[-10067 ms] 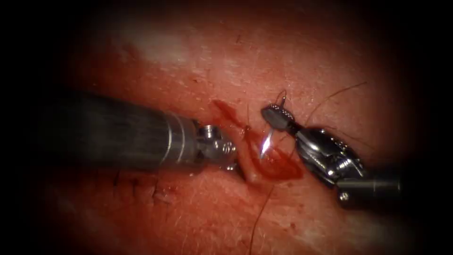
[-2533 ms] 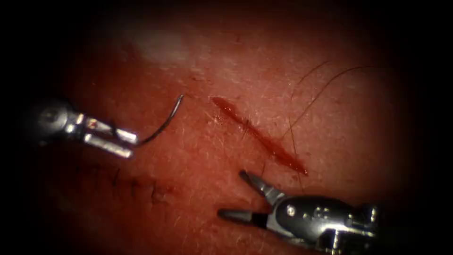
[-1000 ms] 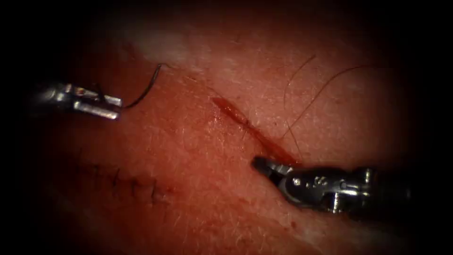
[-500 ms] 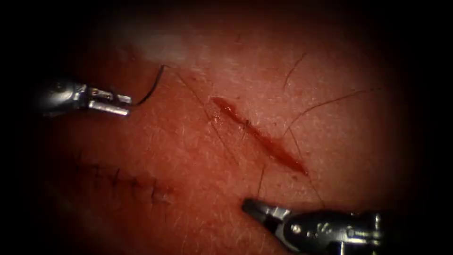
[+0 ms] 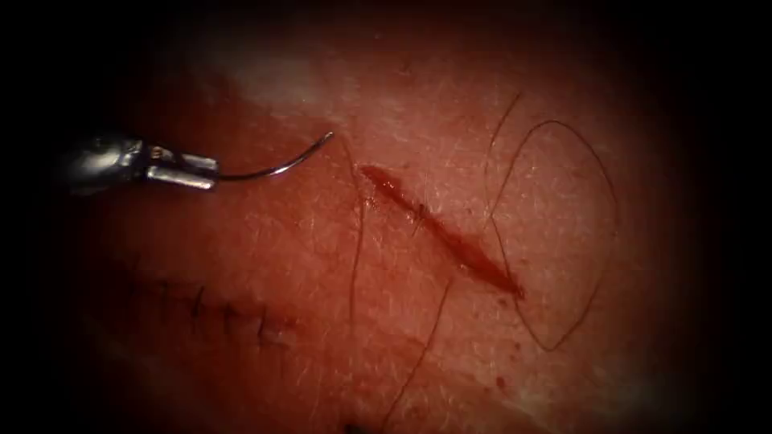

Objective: Wound Closure

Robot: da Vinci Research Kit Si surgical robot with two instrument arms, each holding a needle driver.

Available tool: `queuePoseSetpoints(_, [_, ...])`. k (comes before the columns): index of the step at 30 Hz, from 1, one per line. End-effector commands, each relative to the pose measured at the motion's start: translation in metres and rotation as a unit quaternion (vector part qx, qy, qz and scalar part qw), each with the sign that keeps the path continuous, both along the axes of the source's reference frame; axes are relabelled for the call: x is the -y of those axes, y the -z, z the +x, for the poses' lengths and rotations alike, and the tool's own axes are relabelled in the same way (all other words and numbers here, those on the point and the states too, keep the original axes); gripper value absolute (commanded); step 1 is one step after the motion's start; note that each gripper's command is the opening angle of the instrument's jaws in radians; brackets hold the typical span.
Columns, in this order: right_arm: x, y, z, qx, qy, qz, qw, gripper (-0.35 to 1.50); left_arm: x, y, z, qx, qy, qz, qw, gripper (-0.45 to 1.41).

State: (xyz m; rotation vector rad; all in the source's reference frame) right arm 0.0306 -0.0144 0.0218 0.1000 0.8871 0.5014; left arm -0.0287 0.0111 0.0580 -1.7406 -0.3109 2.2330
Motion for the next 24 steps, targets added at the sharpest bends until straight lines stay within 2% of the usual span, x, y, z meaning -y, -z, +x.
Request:
queuePoseSetpoints(1, [-0.0001, -0.0012, -0.0007, 0.005, -0.006, -0.003, 1.000, 1.06, 0.0005, -0.0008, -0.0003, 0.000, -0.001, 0.001, 1.000, -0.45])
queuePoseSetpoints(4, [-0.0009, -0.0019, -0.0022, 0.013, -0.016, -0.009, 1.000, 1.14, 0.0004, -0.0012, 0.0001, -0.002, 0.001, 0.000, 1.000, -0.45])
queuePoseSetpoints(12, [-0.0030, -0.0033, -0.0057, 0.028, -0.014, -0.032, 0.999, 1.14, 0.0000, -0.0021, 0.0005, -0.008, 0.007, 0.000, 1.000, -0.45])
queuePoseSetpoints(24, [-0.0061, -0.0106, -0.0057, 0.055, -0.026, -0.068, 0.996, 1.16, -0.0006, -0.0028, 0.0019, -0.018, 0.025, 0.000, 1.000, -0.45])
